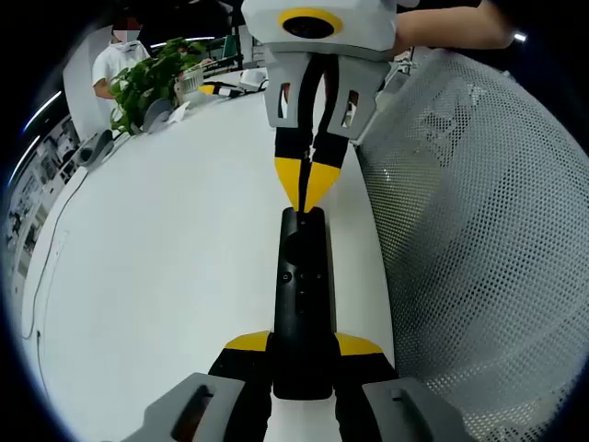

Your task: Press the specified remote control buttons in sequence, fully releasing each button before pressing the next.

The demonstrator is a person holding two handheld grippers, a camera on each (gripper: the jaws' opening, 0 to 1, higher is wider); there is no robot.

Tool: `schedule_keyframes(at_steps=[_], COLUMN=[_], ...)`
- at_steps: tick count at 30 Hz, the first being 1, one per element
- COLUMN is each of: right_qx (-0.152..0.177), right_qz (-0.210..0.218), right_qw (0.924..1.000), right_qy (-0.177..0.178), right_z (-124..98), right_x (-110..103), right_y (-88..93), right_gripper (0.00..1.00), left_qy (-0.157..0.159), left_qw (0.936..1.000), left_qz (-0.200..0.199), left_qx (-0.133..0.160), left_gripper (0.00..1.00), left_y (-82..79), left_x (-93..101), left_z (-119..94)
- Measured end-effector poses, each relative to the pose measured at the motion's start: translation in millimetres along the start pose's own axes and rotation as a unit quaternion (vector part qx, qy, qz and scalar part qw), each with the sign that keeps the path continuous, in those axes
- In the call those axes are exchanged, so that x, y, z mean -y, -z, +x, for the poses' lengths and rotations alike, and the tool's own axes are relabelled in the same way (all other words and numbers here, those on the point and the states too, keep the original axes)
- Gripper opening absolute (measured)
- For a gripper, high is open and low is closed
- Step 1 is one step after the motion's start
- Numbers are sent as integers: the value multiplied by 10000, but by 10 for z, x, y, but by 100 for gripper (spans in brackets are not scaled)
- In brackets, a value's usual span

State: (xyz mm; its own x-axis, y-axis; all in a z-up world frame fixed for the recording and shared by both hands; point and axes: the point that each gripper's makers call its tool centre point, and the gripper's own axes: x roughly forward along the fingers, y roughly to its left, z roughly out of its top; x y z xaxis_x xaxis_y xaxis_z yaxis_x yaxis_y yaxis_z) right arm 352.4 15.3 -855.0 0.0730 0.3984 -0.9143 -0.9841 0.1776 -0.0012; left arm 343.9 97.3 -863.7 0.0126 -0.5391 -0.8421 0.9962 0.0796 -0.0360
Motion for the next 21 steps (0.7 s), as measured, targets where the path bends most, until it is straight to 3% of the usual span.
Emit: schedule_keyframes(at_steps=[10, 16, 21], right_qx=[177, 28, -83], right_qz=[23, -238, -218], right_qw=[9998, 9997, 9997], right_qy=[-31, -18, -11], right_z=[41, 56, 62], right_x=[-26, -39, -27], right_y=[-114, -116, -113], right_gripper=[0, 0, 0], left_qy=[-4, 0, 0], left_qw=[10000, 10000, 10000], left_qz=[-49, -66, -70], left_qx=[25, 37, 31], left_gripper=[24, 24, 24], left_y=[-2, -2, 0], left_x=[0, 0, -2], left_z=[-2, -3, -1])
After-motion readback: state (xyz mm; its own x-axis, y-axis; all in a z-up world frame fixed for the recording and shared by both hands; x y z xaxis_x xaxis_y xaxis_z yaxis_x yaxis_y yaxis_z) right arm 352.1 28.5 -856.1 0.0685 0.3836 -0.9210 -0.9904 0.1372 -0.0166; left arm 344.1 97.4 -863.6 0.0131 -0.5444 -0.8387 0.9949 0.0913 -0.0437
